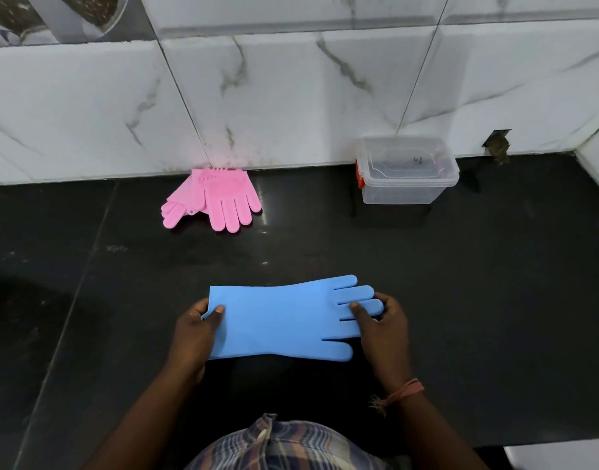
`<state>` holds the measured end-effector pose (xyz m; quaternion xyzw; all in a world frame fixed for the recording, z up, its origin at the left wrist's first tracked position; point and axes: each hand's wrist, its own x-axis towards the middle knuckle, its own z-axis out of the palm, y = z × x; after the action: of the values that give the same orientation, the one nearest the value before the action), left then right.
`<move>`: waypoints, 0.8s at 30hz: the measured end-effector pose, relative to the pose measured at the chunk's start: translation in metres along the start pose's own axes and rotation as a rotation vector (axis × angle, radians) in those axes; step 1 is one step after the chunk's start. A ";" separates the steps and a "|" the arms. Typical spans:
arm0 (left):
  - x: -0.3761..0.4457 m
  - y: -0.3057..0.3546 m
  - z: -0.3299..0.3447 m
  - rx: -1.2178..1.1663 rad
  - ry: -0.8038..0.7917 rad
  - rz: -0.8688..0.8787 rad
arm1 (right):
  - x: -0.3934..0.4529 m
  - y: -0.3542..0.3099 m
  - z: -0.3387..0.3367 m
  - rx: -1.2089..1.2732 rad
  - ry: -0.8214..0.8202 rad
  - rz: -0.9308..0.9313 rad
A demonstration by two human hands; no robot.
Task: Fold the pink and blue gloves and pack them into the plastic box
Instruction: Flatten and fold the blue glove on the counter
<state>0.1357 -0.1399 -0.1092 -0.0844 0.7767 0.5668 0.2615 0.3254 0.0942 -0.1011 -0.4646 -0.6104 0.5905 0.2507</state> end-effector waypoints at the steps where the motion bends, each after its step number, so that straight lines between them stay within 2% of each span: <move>1: 0.001 0.000 0.000 0.012 0.004 0.007 | -0.001 0.000 0.000 -0.020 0.024 -0.013; 7: 0.004 0.003 0.002 0.122 0.036 0.061 | -0.002 0.001 -0.006 -0.133 0.096 -0.039; 13: 0.007 0.000 -0.002 0.217 0.084 0.113 | 0.000 0.002 -0.016 -0.138 0.124 -0.008; 19: 0.008 -0.001 -0.007 0.144 0.094 0.110 | 0.004 -0.001 -0.017 -0.151 0.125 -0.003; 24: 0.006 -0.003 -0.004 0.185 0.095 0.140 | 0.000 -0.001 -0.014 -0.234 0.139 -0.043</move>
<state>0.1309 -0.1433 -0.1135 -0.0322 0.8411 0.5051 0.1907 0.3372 0.1016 -0.0973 -0.5172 -0.6660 0.4763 0.2490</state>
